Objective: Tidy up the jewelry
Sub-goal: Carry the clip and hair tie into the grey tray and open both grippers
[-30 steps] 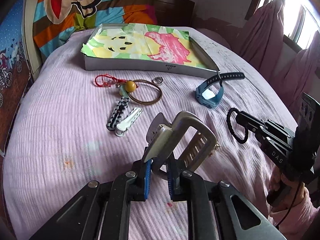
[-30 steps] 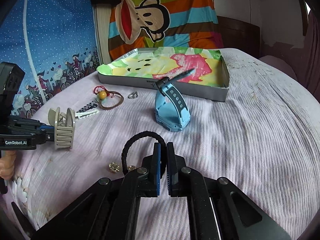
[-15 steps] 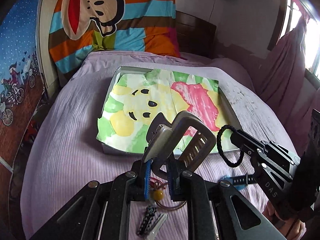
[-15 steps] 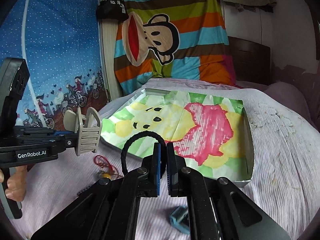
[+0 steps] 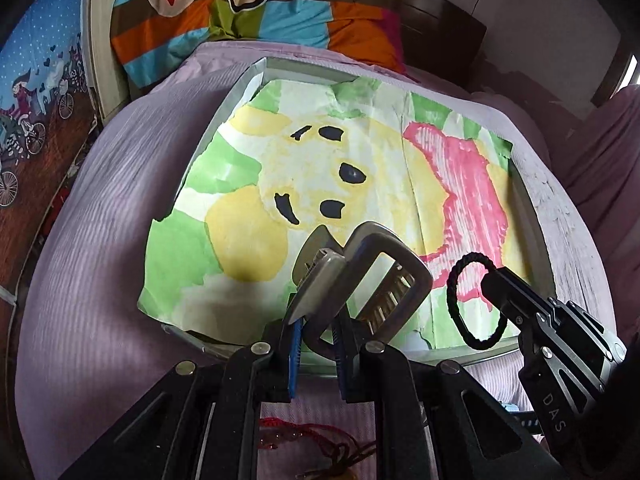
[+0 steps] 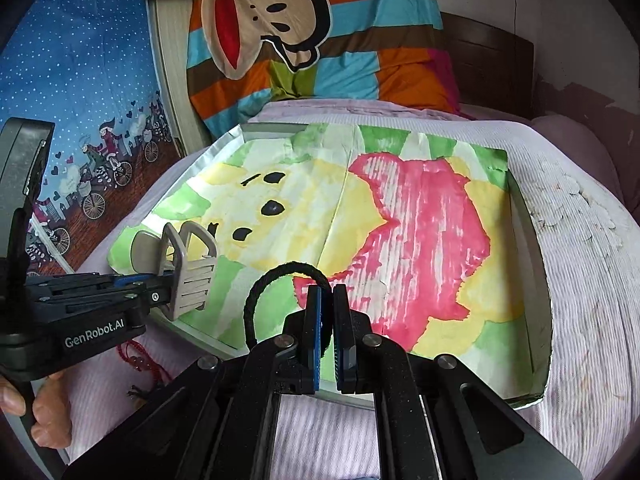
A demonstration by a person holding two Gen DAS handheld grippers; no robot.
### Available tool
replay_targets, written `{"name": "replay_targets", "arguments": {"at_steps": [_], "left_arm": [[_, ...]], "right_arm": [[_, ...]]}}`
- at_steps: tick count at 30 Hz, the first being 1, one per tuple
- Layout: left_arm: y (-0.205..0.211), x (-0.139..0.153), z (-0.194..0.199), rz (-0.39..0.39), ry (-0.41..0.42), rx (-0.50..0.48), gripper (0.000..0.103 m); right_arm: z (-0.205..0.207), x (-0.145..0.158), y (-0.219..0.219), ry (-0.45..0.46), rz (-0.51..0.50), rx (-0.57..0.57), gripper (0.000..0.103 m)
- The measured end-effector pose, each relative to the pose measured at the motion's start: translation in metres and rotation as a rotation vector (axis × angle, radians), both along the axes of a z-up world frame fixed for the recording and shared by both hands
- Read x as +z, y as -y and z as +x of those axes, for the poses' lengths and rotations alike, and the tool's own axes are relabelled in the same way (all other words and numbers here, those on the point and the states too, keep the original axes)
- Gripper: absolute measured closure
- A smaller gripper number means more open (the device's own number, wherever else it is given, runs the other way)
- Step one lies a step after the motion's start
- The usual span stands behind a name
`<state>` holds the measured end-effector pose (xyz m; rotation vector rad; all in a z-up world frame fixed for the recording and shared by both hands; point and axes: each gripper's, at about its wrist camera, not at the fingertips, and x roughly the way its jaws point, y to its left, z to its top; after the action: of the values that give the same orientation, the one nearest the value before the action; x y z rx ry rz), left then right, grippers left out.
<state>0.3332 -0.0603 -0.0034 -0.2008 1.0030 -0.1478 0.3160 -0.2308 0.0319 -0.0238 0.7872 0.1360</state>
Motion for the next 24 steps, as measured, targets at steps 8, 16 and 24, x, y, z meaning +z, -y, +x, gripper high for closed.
{"name": "replay_targets", "arguments": {"at_steps": [8,16,24], "left_arm": [[-0.009,0.008,-0.012,-0.036,0.049,-0.001,0.08],[-0.015,0.035,-0.043,-0.053,0.186,-0.006,0.049],[-0.03,0.054,-0.102,-0.068,0.378,0.029,0.012]], "right_arm": [[0.006,-0.007,0.0,-0.036,-0.007,0.005,0.097],[-0.011,0.011,0.011,0.026,0.031,0.003,0.09],[-0.071,0.042,0.019,0.215,0.093,0.013,0.052]]}}
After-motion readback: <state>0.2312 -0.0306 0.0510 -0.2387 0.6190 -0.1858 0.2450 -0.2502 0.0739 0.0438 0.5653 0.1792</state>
